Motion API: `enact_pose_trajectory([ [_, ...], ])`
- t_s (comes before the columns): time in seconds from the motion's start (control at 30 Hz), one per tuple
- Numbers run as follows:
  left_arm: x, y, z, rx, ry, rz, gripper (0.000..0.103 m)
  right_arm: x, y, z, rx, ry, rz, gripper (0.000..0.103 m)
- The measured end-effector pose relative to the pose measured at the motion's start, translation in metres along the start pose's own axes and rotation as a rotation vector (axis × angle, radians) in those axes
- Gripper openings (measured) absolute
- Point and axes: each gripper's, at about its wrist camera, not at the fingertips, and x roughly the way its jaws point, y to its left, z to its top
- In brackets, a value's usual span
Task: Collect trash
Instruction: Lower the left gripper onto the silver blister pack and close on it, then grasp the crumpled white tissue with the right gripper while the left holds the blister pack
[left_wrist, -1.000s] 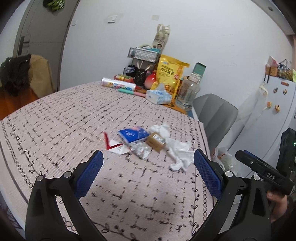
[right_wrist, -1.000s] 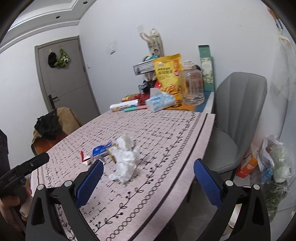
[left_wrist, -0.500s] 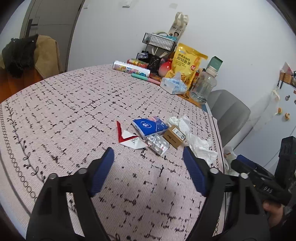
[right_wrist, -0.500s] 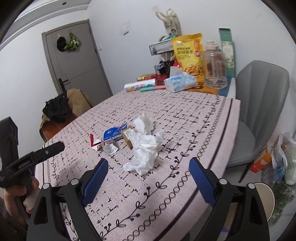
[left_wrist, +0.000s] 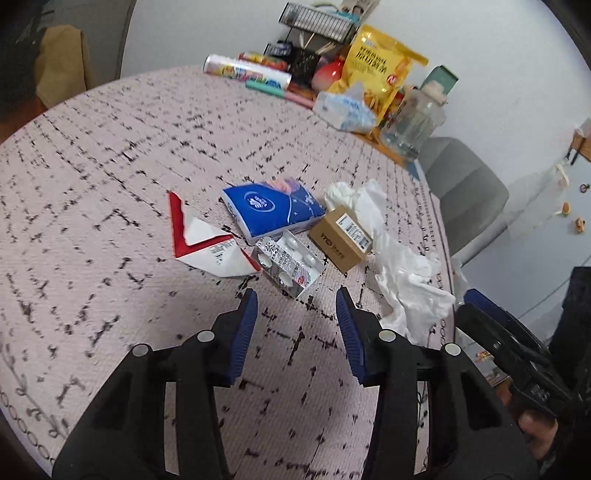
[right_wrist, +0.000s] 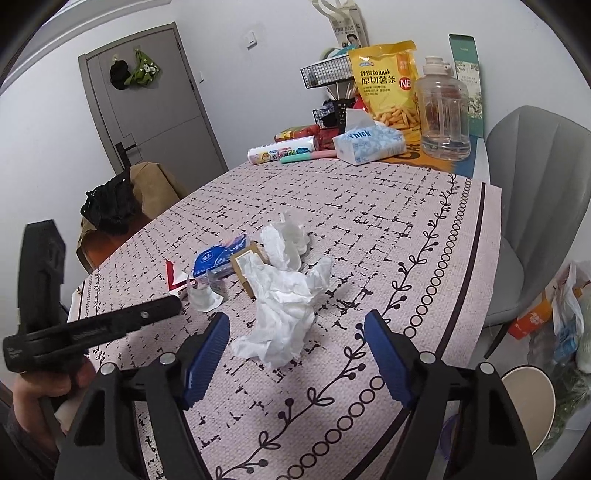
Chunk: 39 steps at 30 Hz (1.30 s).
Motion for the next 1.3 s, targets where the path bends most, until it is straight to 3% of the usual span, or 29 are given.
enact_pose_trajectory([
  [0.07,0.009,0.001,0.003,-0.029,0.016,0.003,0.051,0.003,-0.002,0.000,0.004,0.004,0.005,0.075],
  [0.13,0.012,0.001,0.007,-0.051,0.002,-0.001,0.066,0.005,-0.004,0.001,0.005,0.009,0.008,0.075],
  [0.27,0.018,-0.005,0.014,-0.043,-0.025,0.036,0.066,0.009,-0.009,0.003,0.011,0.018,0.012,0.075],
  [0.33,0.021,-0.004,0.014,-0.046,-0.028,0.050,0.048,0.010,-0.011,0.003,0.010,0.019,0.013,0.075],
  [0.43,0.020,-0.001,0.014,-0.048,-0.033,0.052,0.031,0.013,-0.012,0.004,0.006,0.022,0.010,0.075],
  [0.53,0.010,-0.001,0.010,-0.034,-0.055,0.039,0.025,0.014,-0.013,0.005,0.008,0.025,0.003,0.074],
  [0.83,-0.012,0.000,0.002,-0.036,-0.080,-0.018,0.022,0.025,-0.012,0.005,0.015,0.043,-0.022,0.067],
  [0.93,-0.017,-0.002,0.000,-0.035,-0.086,-0.022,0.022,0.033,-0.011,0.003,0.019,0.075,-0.017,0.057],
  [1.07,-0.022,-0.003,-0.003,-0.031,-0.093,-0.016,0.022,0.037,-0.005,0.000,-0.020,0.115,0.002,0.012],
  [1.13,-0.025,-0.004,-0.003,-0.032,-0.099,-0.018,0.022,0.029,-0.002,0.000,-0.029,0.094,0.009,0.007],
  [1.3,-0.035,-0.009,-0.004,-0.029,-0.119,-0.024,0.022,0.002,0.005,0.006,-0.047,0.038,0.038,0.005],
])
